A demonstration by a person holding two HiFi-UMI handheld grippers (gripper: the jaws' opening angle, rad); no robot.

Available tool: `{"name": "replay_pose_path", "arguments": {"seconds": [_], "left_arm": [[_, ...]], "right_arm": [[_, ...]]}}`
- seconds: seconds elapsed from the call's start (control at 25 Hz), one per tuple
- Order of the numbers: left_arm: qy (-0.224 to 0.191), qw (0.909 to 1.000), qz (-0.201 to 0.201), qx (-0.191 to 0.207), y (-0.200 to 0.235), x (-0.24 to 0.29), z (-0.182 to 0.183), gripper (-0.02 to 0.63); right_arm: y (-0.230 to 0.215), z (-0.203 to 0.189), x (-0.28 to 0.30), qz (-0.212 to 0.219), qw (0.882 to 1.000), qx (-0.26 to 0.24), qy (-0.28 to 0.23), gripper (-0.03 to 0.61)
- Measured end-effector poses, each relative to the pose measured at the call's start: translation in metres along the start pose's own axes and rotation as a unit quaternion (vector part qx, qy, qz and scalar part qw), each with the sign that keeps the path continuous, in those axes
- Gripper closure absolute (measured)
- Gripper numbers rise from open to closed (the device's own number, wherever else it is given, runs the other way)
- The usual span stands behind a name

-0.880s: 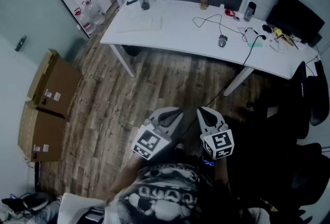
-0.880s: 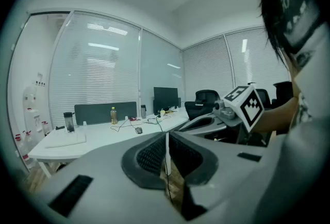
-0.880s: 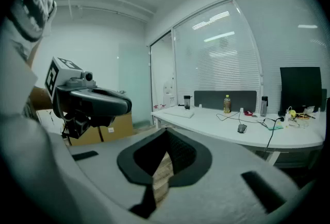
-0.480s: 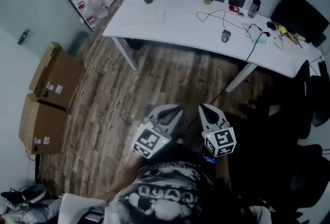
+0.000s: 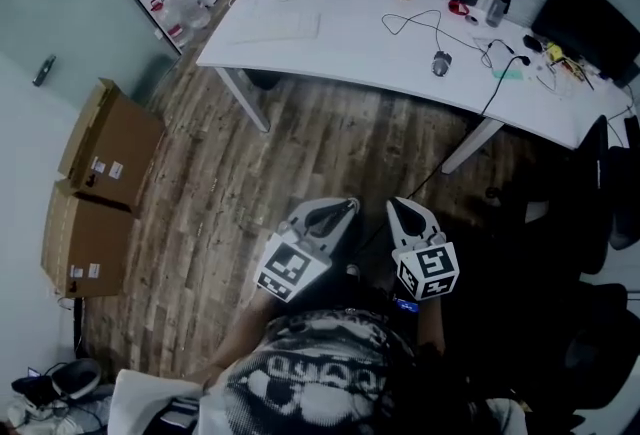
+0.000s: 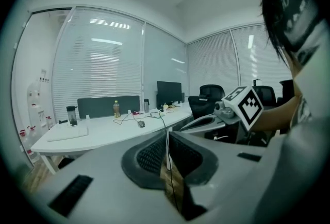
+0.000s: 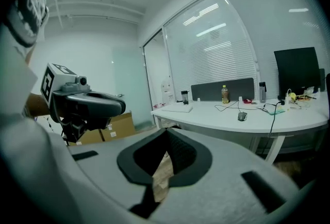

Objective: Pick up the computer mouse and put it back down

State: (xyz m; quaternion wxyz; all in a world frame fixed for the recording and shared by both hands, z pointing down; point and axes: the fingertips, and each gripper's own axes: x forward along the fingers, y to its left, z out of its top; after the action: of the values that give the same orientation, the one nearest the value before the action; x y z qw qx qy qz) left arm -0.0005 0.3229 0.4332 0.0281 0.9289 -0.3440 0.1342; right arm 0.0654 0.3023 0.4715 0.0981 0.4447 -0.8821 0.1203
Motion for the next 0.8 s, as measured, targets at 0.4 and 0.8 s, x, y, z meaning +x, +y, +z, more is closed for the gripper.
{"name": "replay_pose_path", "arguments": {"seconds": [0.4,0.8], "left_arm": [[-0.006,0.9979,-0.064,0.005,0.05,0.092,0.009,0.597],[-0.02,0.9952,-0.096,0.009,0.17,0.194,0.048,0.597]], "right_arm": [[-0.082,0.008,0.044,-0.068,0.997,0.023,0.011,0.584],[-0.172,0.056,0.148,-0.108,0.993,0.038,0.025,0.584]]}}
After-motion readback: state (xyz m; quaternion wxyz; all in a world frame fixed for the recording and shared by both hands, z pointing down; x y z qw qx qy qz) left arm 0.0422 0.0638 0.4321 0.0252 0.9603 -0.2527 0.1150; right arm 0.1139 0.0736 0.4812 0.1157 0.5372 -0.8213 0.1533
